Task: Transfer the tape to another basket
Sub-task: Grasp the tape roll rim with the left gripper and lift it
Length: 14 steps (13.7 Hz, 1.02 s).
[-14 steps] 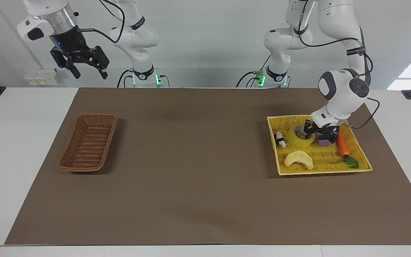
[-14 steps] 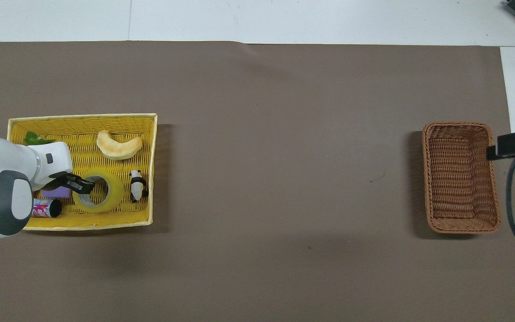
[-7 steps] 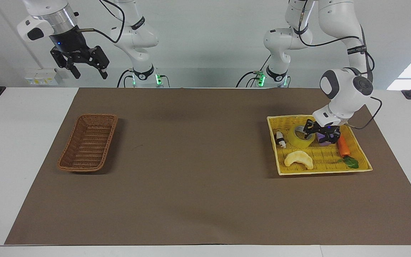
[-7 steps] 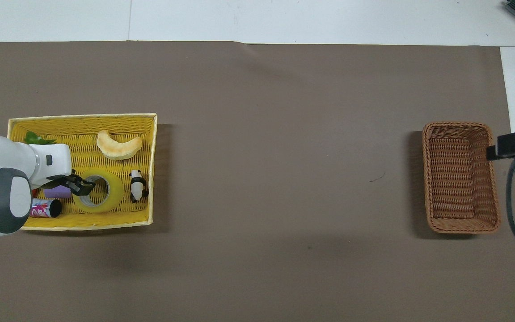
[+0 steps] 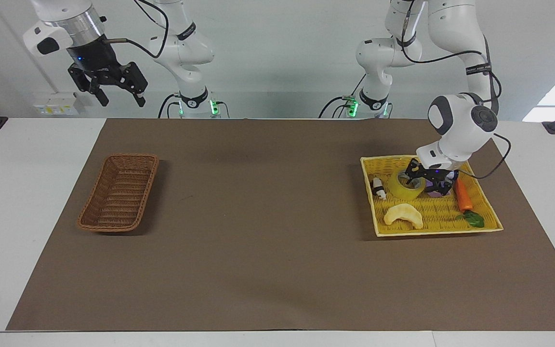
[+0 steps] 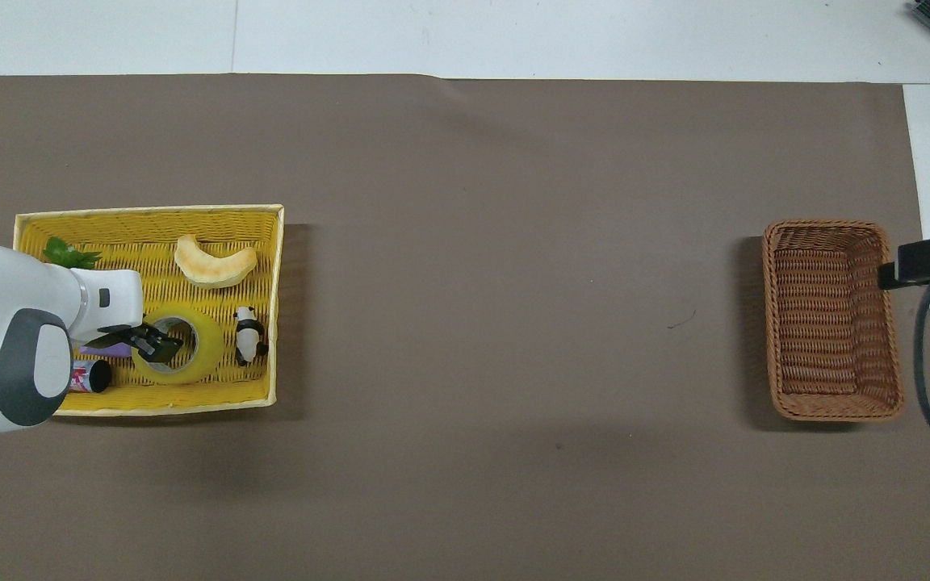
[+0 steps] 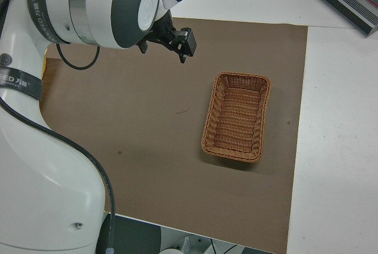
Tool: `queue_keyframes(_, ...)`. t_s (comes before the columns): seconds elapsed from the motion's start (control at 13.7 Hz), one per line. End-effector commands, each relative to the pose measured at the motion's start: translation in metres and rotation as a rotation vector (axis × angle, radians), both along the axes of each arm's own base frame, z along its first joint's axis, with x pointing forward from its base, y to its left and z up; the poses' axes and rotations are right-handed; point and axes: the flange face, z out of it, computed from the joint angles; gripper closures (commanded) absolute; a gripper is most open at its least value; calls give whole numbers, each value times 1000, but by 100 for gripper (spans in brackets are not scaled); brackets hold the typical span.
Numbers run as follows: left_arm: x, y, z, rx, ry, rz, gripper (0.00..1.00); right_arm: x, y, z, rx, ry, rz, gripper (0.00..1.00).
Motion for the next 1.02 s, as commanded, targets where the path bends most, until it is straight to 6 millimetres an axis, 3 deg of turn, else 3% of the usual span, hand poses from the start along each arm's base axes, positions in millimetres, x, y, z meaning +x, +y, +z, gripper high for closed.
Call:
queue_keyframes(0.0,-10,-3,-12,-5,28,-21,30,-5,-1,0,-9,-13,13,0)
queue_keyframes(0.07,-13,-3,-16,-3,36,-22,30,-5,-1,1,-9,-15,13,0)
queue_keyframes(0.22,-14,-3,-18,-1,32,-21,47,-5,-1,0,-9,-13,13,0)
queue_keyframes(0.29,-15,-3,-18,-1,33,-19,50,-5,-1,1,-9,-15,13,0)
queue_keyframes(0.36,-16,-3,-19,-1,35,-16,71,-5,-1,1,-9,-15,13,0)
queue_keyframes(0.44,-16,-1,-19,-1,37,-10,100,-5,-1,0,-9,-13,13,0)
queue_keyframes(0.66,-4,7,-6,-2,20,8,100,-5,-1,1,-9,-15,13,0)
queue_keyframes(0.95,19,12,55,-17,60,44,100,-5,-1,1,-9,-15,13,0)
